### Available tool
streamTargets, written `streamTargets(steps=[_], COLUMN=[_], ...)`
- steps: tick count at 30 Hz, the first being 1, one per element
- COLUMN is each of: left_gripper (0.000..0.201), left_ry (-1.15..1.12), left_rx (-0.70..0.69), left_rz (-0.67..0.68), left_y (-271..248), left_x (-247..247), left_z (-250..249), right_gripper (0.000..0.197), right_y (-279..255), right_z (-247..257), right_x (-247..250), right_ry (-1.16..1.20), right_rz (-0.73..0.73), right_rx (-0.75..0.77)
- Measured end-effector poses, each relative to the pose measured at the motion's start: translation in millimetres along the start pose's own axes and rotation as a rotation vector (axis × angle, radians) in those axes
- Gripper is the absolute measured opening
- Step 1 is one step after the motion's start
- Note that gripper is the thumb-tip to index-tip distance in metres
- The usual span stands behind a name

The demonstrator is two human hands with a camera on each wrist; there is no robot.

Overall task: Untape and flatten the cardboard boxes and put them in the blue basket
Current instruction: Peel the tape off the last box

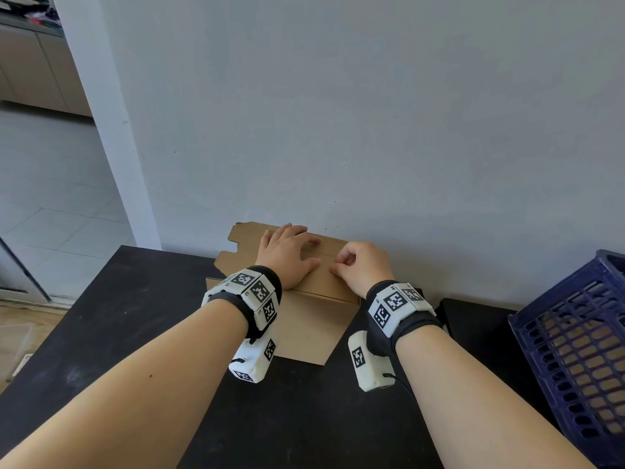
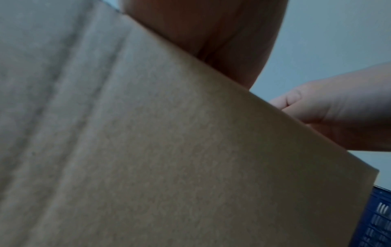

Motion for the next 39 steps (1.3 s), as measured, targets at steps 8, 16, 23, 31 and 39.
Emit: streamTargets(steps=[8, 16, 23, 31, 39], left_gripper=[0.040, 0.043, 0.043, 0.043, 0.044], left_ry=[0.007, -0.031, -0.052, -0.064, -0.060], left_rx=[0.001, 0.019, 0.015, 0.017, 0.009], left_rz=[-0.031, -0.033, -0.035, -0.042, -0.029], left_y=[6.3, 6.1, 5.5, 5.8, 8.2], left_x=[5.4, 5.3, 5.6, 6.0, 5.2], left_z=[-0.5, 0.8, 2.2, 2.6, 2.4], right_gripper=[0.004, 0.010, 0.009, 0.012, 0.015], right_y=[2.6, 3.8, 6.7, 8.3, 8.6], right_z=[-1.7, 2.1, 3.3, 3.7, 2.5], right_x=[0.7, 5.4, 7.1, 4.8, 6.5], right_ry=[-0.015, -0.009, -0.042, -0.050, -0.006], right_rz=[0.079, 0.112, 0.104, 0.133, 0.159], right_rx=[-0.067, -0.106, -0.109, -0.110, -0.132])
Point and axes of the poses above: each hand's wrist, its own y-axis towards the middle knuckle, its own x-axis out of the back of the hand, z = x × y, the point moved 7 cm from there along y, towards the middle knuckle, and after that the axes turned 9 degrees about x, right-handed, at the moved point
